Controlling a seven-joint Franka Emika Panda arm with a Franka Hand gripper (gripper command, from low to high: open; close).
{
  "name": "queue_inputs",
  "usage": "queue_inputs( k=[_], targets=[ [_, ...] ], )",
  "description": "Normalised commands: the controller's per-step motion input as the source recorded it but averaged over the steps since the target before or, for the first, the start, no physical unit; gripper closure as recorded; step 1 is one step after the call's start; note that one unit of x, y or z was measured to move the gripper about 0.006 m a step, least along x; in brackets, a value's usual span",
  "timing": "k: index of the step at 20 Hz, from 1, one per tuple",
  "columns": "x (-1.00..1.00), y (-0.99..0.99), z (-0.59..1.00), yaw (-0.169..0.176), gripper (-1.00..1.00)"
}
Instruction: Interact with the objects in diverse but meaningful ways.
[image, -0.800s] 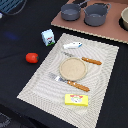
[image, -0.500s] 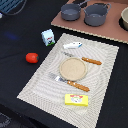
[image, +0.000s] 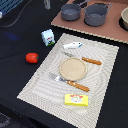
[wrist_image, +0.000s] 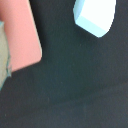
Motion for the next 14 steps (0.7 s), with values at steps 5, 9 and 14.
queue_inputs(
  k=[5, 9, 14],
  targets=[
    [-0.15, -0.03, -0.49, 0.000, -1.00],
    [-0.37, -0.10, -0.65, -0.001, -1.00],
    [-0.46, -0.18, -0.50, -0.015, -1.00]
  ],
)
